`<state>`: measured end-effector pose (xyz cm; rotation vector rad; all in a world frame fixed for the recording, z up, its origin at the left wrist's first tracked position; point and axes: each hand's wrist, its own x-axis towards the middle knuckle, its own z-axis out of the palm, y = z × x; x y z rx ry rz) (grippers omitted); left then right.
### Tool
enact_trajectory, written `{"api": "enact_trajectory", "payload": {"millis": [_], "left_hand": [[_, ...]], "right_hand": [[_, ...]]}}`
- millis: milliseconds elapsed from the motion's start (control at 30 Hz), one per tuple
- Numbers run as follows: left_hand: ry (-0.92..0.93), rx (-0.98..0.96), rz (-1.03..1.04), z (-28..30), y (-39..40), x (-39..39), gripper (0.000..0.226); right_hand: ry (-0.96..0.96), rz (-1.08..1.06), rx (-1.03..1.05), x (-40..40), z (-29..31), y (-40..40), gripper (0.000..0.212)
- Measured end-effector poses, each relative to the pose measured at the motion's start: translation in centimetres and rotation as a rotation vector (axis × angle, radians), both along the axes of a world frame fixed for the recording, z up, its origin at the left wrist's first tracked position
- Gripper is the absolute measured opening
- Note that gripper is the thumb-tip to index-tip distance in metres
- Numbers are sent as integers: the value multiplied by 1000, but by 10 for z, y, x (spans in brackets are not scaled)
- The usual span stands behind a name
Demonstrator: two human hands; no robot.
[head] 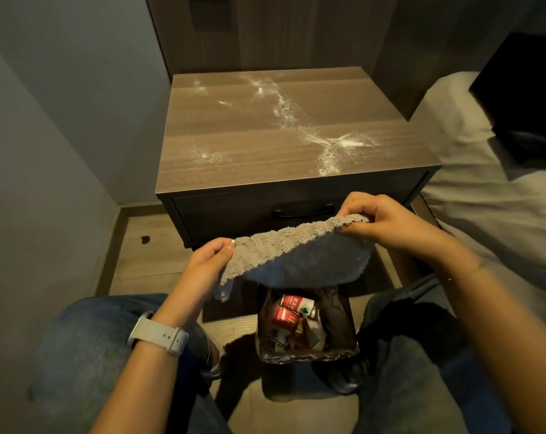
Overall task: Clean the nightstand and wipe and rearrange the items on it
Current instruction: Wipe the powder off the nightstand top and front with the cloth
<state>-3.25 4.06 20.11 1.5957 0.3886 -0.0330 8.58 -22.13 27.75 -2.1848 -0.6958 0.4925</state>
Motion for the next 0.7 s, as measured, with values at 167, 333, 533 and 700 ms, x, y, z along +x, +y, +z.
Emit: {"api": "enact_trajectory", "payload": {"millis": [167,333,533,700], "left_hand": [[-60,251,-227,13,6,5,45],[-138,391,-323,41,20,10,27],[-342,205,-50,104,44,21,21],[-483,-2,-137,195,83,41,32]], "right_hand": [[64,-56,77,5,-4,-7,8],[173,-76,132,14,1,-20,22],[348,-272,740,19,40,2,14],[350,-328,977,46,114,48,16]]}}
